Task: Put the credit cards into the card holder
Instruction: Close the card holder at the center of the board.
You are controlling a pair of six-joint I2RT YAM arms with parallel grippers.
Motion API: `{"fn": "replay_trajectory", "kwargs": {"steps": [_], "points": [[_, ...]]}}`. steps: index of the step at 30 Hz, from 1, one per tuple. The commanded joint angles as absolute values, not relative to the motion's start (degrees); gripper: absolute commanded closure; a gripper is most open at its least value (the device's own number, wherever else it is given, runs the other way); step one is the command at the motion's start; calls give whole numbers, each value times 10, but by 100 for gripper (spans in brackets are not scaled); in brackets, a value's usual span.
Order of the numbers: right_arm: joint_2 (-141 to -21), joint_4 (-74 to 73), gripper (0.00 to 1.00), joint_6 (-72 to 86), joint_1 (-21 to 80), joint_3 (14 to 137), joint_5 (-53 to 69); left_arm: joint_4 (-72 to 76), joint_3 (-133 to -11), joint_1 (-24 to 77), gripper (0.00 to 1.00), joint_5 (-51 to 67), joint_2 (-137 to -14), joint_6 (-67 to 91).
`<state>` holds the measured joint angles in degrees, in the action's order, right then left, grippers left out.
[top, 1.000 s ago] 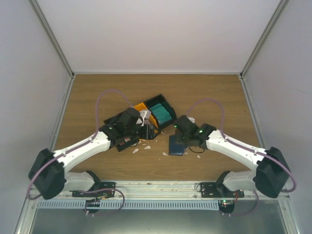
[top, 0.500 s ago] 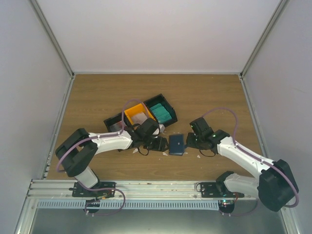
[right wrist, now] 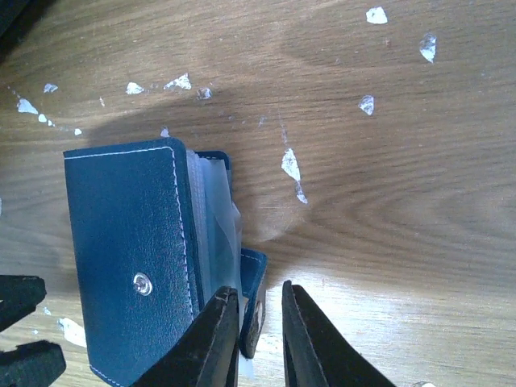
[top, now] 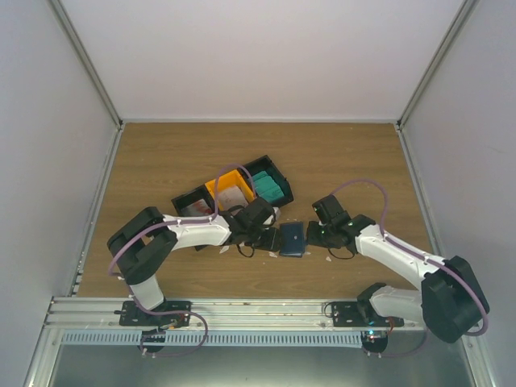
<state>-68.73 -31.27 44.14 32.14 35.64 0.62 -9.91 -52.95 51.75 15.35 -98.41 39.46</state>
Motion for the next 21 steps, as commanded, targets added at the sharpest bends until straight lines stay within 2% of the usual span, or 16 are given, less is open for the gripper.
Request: {"fn": "replay_trajectory", "kwargs": {"steps": [1,9,13,21], "points": [[-690,-299,84,437,317,347,13,-97,-543,523,50,129,-997,391],[-697,-290,93,435,316,339,24,-96,-546,525,50,126,-1011,392],[-692,-283,100,433,316,338,33,-99,-552,526,44,126,-1019,389],[-673,-253,100,418,317,340,59,-111,-571,526,41,109,-1042,388]]}}
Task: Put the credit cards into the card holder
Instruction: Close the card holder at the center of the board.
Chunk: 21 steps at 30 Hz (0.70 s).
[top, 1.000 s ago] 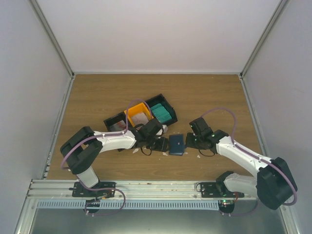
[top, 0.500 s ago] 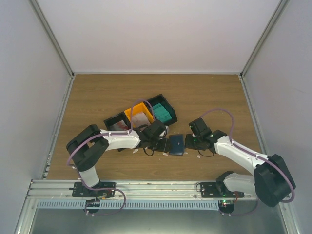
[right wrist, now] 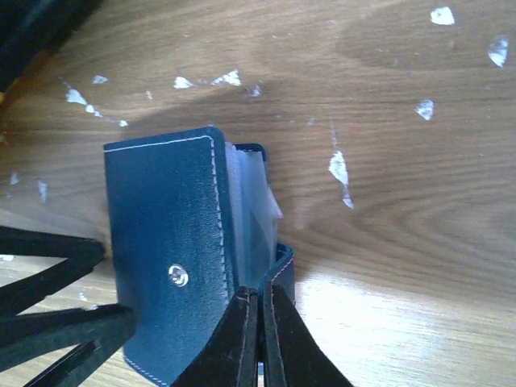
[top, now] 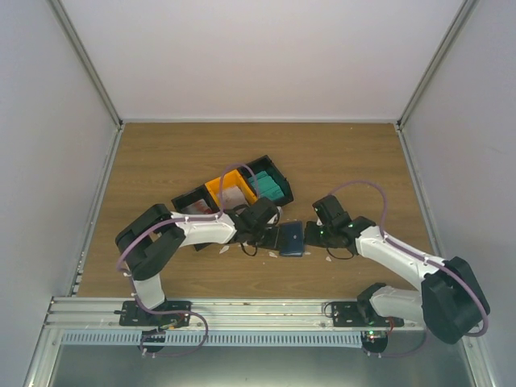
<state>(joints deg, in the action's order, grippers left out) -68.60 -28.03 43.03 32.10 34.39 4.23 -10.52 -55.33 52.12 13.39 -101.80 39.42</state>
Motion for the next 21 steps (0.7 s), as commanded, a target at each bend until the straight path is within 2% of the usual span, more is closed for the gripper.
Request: {"fn": "replay_trajectory", "kwargs": {"steps": [1,12,21], "points": [[-674,-251,99,416,317,342,63,-118,-576,527,42,101,-1047,386],[-695,-212,99,388,317,352,114,-203,-623,553,48,25,-1110,367],[-739,-174,100,378,316,353,115,-192,-615,557,55,31,-1103,363]]}}
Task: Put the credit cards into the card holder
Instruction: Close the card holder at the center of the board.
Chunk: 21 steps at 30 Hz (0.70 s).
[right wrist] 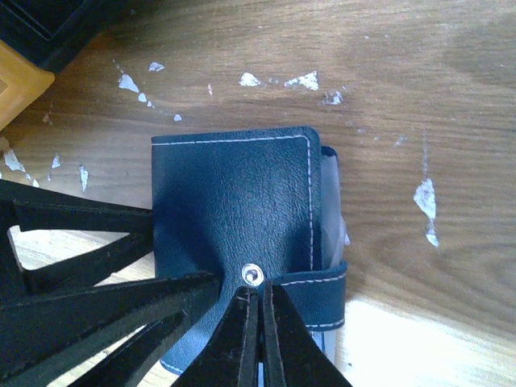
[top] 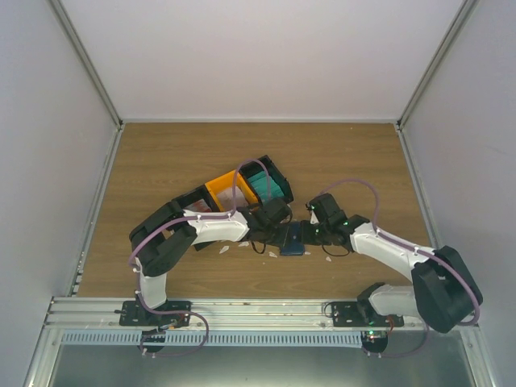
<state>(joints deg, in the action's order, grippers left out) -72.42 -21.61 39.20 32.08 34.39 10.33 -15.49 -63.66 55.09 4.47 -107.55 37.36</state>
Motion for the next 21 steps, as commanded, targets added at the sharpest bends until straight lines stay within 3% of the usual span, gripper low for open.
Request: {"fn": "replay_trajectory", "kwargs": {"steps": [1,21], "points": [[-743,-169,99,378,317,353,117,-188,-613,557,56,35,-1101,364],[-797,-181,100,356,317,364,105,-173,-608,557,63,50,-1081,362]]}}
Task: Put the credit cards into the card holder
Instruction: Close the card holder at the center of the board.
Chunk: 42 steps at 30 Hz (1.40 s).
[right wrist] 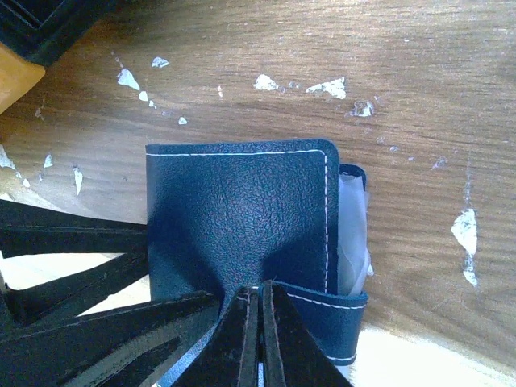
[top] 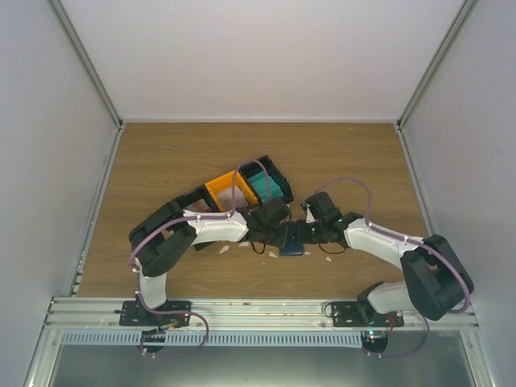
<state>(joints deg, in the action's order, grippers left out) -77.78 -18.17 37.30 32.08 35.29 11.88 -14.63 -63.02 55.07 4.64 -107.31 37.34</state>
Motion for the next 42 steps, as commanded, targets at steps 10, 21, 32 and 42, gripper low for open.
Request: {"fn": "replay_trajectory", "kwargs": {"steps": [10,21,32,42], "points": [[-799,-172,92,359,317,370,114,-161,-600,557,63,61,-1050,360],[-791,-175,86,368,316,372,117,-159,-599,557,63,64,-1049,359],[-783,-179,97,374,317,371,112,-159,-600,557,64,64,-1051,360],[-795,-180,98,367,319,372,112,-156,-599,557,64,68,-1051,361]]}}
